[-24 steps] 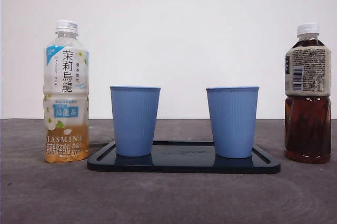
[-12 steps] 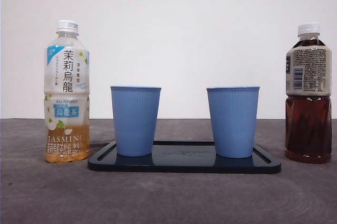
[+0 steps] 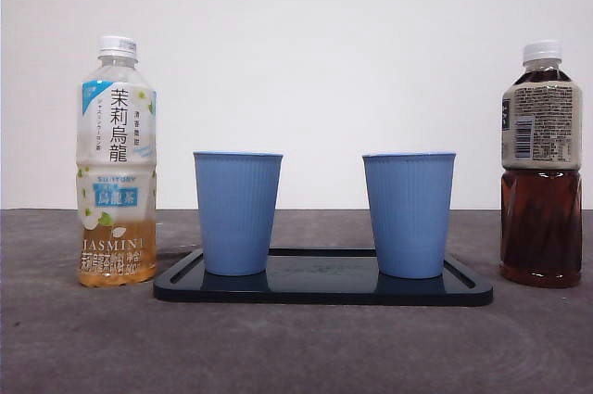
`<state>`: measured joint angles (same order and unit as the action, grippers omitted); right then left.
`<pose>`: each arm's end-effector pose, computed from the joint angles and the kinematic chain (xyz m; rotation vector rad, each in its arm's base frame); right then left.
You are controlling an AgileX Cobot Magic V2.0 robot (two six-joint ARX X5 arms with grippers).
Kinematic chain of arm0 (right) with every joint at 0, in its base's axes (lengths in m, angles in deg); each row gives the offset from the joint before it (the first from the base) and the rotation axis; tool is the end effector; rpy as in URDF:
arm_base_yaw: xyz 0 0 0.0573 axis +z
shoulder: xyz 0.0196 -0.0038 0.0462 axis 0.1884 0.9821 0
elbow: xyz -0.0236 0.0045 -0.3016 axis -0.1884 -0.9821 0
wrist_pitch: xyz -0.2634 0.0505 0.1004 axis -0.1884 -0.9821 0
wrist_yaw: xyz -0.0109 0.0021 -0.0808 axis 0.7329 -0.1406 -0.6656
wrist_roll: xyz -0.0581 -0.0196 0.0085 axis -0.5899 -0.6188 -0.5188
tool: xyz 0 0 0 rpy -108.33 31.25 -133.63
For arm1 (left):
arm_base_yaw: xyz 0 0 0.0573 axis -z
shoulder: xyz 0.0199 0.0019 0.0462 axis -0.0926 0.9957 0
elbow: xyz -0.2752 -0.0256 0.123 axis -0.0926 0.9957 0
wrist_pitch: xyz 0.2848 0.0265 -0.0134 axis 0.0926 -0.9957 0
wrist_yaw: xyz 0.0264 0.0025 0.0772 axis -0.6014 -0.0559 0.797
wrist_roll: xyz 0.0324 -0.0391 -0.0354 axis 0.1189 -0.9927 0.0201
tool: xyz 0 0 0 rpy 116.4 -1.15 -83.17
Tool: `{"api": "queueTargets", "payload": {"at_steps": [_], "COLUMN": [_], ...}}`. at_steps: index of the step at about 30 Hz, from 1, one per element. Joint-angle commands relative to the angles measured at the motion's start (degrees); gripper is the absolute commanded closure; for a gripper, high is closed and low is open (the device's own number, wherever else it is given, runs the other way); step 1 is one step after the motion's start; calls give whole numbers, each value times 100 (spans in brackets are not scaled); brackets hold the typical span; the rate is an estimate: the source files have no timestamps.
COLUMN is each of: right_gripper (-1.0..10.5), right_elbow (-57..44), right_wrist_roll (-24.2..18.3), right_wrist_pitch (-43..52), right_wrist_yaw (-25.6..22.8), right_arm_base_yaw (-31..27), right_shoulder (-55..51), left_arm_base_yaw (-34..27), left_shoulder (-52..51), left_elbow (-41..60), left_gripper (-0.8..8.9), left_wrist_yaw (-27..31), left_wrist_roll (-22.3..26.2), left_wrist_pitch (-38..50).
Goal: Pour the drink into the cup
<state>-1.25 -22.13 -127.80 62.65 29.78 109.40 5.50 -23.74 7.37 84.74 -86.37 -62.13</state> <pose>0.0323 0.0237 0.4228 0.1762 0.2377 0.6012 0.1041 -0.0026 0.1562 -0.1280 0.1538 -0.0523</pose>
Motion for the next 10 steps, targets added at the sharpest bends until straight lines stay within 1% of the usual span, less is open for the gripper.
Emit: {"api": "queueTargets", "payload": {"at_steps": [1, 4, 8, 10], "right_gripper": [934, 934, 934, 934], "right_elbow": [-568, -1635, -3091, -3720], "right_wrist_roll": [-321, -426, -667, -813], "right_wrist_pitch": [728, 1576, 1926, 1969], "right_wrist_yaw": [-214, -295, -1123, -1349], "right_arm_base_yaw": [-490, -1180, -1733, -1869], "right_shoulder": [-74, -415, -1016, -1281], "left_arm_base_yaw": [4, 4, 4, 4], "left_shoulder": [2, 2, 2, 2], "left_elbow": [116, 116, 116, 116], "left_gripper": [792, 792, 792, 792], "left_wrist_yaw": [-2, -2, -2, -2], "left_wrist_roll": [0, 2, 0, 0], "left_wrist_pitch": [-42, -42, -42, -42]}}
